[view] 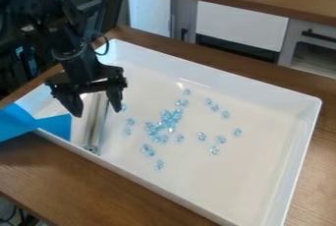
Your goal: Sweep into pile
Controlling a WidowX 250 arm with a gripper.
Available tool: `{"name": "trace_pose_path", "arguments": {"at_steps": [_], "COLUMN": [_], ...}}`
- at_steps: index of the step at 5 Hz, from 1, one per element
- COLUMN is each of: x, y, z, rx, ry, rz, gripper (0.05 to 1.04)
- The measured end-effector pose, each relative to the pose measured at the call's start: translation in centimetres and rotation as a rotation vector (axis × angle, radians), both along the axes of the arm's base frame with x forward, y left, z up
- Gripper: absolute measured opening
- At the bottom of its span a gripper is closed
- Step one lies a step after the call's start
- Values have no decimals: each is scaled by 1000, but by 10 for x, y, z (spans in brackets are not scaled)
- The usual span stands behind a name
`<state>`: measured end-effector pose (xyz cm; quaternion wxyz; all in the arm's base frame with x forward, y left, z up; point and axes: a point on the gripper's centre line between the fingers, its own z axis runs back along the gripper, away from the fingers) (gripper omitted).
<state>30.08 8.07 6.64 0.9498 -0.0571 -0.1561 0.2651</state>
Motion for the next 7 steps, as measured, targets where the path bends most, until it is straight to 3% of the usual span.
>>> {"name": "trace_pose_path", "arguments": {"at_steps": [1,3,4,5,7], "x": [2,-1,0,1,11], "y": [1,2,1,2,-20], "z": [-5,-18,-24,-26,-20], "rx": [17,83,126,138,105], "ry": [7,81,107,108,98], "rz": [9,37,43,51,51], "gripper": [1000,943,662,390,375]}}
